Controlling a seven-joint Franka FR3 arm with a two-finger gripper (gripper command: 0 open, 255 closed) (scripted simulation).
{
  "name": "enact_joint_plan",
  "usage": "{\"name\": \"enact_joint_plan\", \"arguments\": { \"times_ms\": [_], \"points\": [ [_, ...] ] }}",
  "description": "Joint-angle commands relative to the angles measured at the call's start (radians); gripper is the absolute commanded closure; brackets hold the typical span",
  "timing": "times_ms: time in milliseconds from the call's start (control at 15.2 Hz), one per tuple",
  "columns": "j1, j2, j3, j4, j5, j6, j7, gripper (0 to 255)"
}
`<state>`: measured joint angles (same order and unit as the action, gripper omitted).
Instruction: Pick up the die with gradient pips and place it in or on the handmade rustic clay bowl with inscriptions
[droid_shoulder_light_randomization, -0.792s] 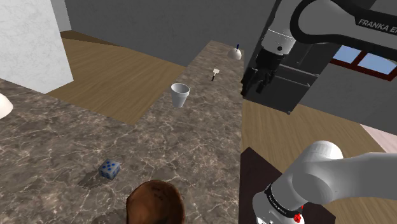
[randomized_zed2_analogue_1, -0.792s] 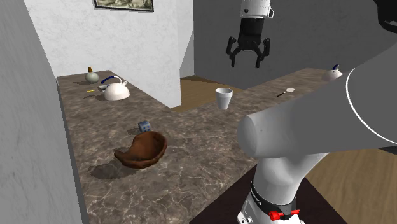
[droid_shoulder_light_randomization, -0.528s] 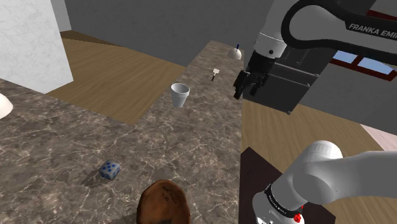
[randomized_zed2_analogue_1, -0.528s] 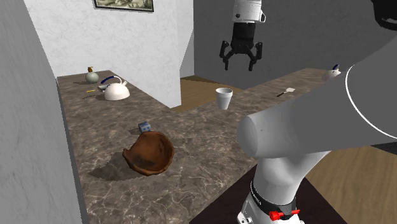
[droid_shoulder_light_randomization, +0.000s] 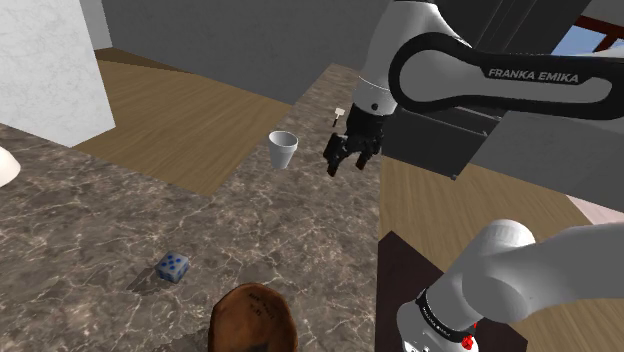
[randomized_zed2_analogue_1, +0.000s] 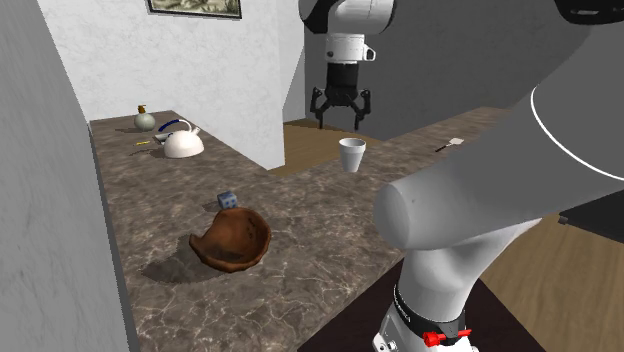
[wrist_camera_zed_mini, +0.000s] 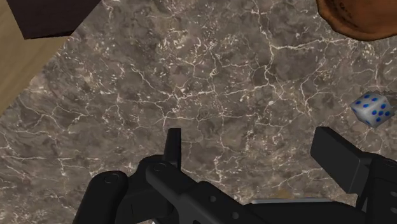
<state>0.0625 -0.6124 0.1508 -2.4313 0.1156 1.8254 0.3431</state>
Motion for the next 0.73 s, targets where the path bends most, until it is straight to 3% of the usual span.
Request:
{"name": "enact_joint_plan", "arguments": {
  "times_ms": [0, 660],
  "points": [
    [0.011, 0.046, 0.037, 0.0, 0.015, 0.051, 0.041, 0],
    [0.04, 0.356, 0.209, 0.095, 0.004, 0.272, 0.253, 0]
  ]
}}
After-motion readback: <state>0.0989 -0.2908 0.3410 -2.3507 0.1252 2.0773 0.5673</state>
